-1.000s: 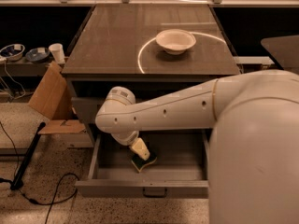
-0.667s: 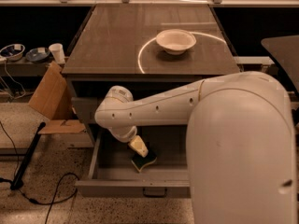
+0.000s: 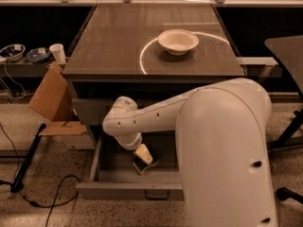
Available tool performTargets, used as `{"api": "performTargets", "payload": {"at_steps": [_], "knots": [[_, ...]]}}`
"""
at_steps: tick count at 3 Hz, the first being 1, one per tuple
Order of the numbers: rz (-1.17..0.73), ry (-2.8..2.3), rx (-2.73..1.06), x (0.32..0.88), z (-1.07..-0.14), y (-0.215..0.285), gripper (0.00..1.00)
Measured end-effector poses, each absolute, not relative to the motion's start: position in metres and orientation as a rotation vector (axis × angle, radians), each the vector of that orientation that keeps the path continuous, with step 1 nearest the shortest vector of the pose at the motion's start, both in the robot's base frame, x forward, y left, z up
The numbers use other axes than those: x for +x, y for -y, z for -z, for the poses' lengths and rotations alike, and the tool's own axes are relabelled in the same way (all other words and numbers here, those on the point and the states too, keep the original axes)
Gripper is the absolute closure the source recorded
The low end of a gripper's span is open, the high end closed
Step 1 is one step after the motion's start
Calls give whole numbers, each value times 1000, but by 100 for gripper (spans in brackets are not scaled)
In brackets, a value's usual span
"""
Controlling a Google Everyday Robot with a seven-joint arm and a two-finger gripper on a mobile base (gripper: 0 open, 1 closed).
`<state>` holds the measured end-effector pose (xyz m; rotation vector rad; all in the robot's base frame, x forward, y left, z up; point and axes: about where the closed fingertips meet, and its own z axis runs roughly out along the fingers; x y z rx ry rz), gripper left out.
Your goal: Pick sponge from middle drawer and place on counter
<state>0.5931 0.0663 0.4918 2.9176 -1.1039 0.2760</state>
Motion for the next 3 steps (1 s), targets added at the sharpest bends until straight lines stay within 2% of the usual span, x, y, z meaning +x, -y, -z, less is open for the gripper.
{"api": "performTargets", "payload": {"at_steps": [3], "knots": [[-38, 1179, 2990, 598, -403, -67, 0]]}}
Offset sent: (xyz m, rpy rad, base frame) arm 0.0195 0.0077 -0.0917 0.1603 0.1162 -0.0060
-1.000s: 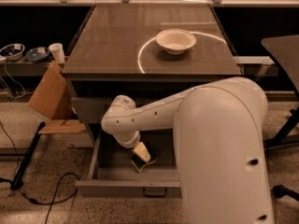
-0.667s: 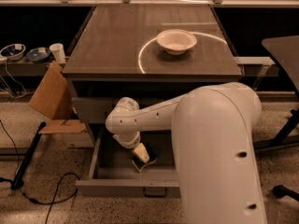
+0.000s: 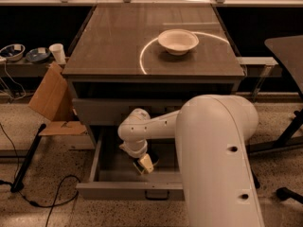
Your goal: Pick sponge from middle drawer and place on counter
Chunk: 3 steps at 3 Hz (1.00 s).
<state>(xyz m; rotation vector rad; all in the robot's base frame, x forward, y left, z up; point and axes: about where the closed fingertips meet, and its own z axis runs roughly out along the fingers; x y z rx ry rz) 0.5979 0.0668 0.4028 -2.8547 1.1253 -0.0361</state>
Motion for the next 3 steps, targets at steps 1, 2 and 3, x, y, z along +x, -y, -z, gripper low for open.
{"api": "performTargets", "payload": {"at_steps": [1, 2, 3], "knots": [[14, -1155, -2828, 584, -388, -60, 0], [80, -1192, -2808, 574, -379, -58, 0], [168, -1240, -2792, 577, -374, -57, 0]]}}
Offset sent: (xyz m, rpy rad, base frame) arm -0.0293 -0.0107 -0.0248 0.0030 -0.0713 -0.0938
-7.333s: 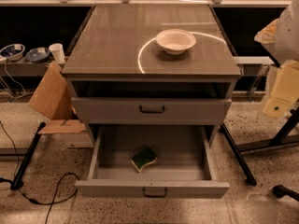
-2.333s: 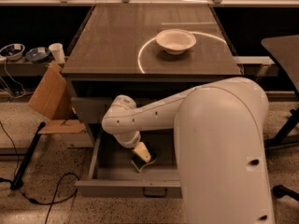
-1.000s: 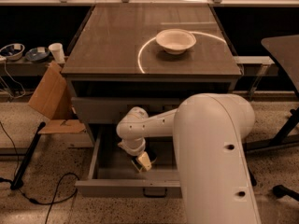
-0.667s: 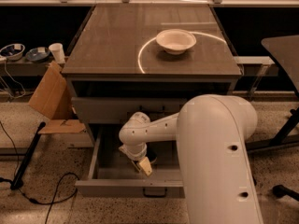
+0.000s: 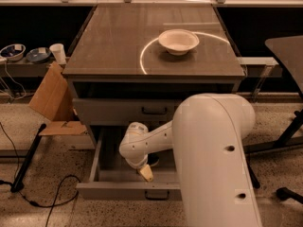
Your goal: Pick sponge from middle drawer and place on counter
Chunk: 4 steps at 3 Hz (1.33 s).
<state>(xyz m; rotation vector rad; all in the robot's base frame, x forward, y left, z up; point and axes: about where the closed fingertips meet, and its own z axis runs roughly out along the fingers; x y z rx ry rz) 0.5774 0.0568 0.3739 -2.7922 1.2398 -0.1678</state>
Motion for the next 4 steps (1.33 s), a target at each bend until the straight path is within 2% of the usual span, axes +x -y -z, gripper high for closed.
{"api": "performTargets", "payload": {"at_steps": [2, 3, 4], "knots": [[318, -1353, -2833, 602, -356, -49, 0], [332, -1374, -2868, 610, -345, -47, 17], [342, -1395, -2880, 612, -342, -43, 41]]}}
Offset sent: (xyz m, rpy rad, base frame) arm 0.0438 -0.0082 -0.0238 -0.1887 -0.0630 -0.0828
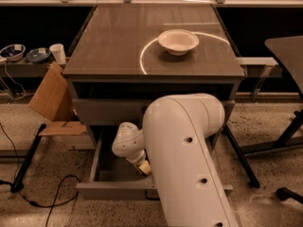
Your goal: Pick sponge from middle drawer and place on counter
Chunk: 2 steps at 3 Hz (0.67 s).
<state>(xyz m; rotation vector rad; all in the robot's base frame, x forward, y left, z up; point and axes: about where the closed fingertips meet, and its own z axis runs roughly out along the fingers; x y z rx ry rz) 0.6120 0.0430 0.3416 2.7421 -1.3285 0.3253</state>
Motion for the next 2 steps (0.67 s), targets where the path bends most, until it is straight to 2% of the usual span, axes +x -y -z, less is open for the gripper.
{"api": "performTargets", "payload": {"at_steps": [2], "knots": [[-325, 1329, 2742, 612, -352, -43, 87]]}}
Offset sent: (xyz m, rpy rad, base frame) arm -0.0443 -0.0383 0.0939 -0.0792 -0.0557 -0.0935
